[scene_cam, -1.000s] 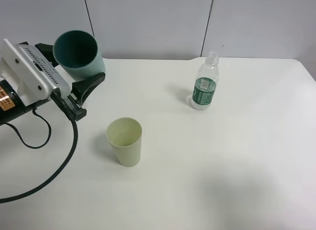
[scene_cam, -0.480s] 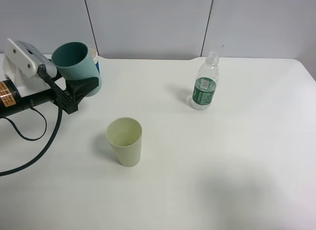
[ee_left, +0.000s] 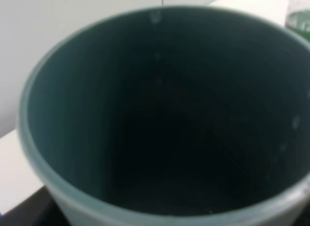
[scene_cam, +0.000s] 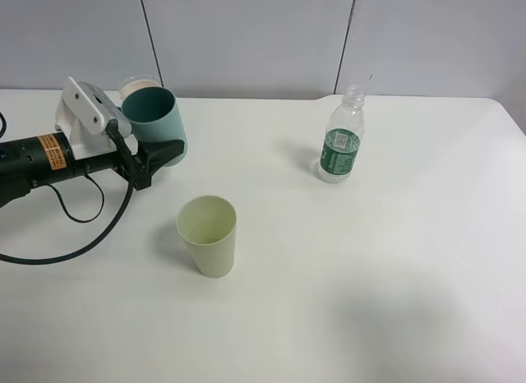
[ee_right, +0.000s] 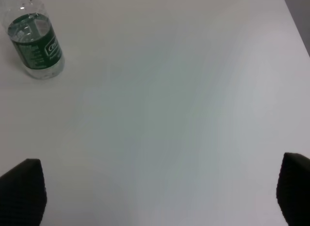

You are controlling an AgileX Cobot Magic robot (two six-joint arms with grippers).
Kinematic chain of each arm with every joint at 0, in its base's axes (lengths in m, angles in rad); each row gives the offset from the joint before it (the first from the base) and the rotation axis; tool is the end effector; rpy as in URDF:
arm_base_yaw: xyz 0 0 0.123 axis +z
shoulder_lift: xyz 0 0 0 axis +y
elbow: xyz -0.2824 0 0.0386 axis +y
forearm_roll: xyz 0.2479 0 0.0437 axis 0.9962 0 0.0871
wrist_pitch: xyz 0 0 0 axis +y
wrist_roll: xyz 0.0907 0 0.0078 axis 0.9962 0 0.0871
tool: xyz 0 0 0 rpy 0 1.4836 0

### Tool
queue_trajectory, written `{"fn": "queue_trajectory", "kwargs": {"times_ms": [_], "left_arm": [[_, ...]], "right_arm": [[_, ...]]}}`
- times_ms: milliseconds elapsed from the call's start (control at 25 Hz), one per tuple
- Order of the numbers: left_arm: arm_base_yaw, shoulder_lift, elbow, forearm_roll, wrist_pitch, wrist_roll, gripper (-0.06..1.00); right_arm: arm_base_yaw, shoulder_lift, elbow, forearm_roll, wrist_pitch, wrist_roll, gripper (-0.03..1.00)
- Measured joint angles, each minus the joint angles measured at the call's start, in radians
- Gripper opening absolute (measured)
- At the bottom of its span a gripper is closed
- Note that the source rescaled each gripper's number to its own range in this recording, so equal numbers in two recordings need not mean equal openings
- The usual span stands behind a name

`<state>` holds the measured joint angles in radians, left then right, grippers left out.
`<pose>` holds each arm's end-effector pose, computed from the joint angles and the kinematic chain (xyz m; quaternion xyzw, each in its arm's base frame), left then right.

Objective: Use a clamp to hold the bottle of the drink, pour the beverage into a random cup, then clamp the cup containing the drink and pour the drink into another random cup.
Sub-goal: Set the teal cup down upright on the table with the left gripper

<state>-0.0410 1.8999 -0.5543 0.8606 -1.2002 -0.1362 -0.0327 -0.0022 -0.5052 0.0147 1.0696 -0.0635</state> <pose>0.2857 -0.0761 0.1314 0.3448 0.6783 -0.2336 0.6054 -0.0061 0.0014 0.2779 -0.0135 0.8535 -0.0177 0.5206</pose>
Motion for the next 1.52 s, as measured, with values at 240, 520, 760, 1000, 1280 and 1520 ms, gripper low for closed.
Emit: {"fn": "queue_trajectory", "kwargs": {"times_ms": [240,520,760,1000,1280,1520], "left_arm": [[0.0,0.076,-0.041,0.018,-0.001,0.015,0.02],[0.0,0.155,-0.081,0.02,-0.001,0.017,0.02],[0.0,0.205,-0.084,0.018,-0.001,0.017,0.02],[0.0,0.239,-0.085,0.017,-0.004,0.017,0.02],[0.0,0.253,-0.085,0.016,-0.012,0.034,0.02],[0.0,0.255,-0.085,0.016,-0.014,0.037,0.02]], "right_arm": [[0.0,0.0,0.0,0.0,0.0,0.0,1.0],[0.0,0.0,0.0,0.0,0.0,0.0,1.0],[0.0,0.0,0.0,0.0,0.0,0.0,1.0],[0.0,0.0,0.0,0.0,0.0,0.0,1.0],[0.0,0.0,0.0,0.0,0.0,0.0,1.0],[0.0,0.0,0.0,0.0,0.0,0.0,1.0]]}}
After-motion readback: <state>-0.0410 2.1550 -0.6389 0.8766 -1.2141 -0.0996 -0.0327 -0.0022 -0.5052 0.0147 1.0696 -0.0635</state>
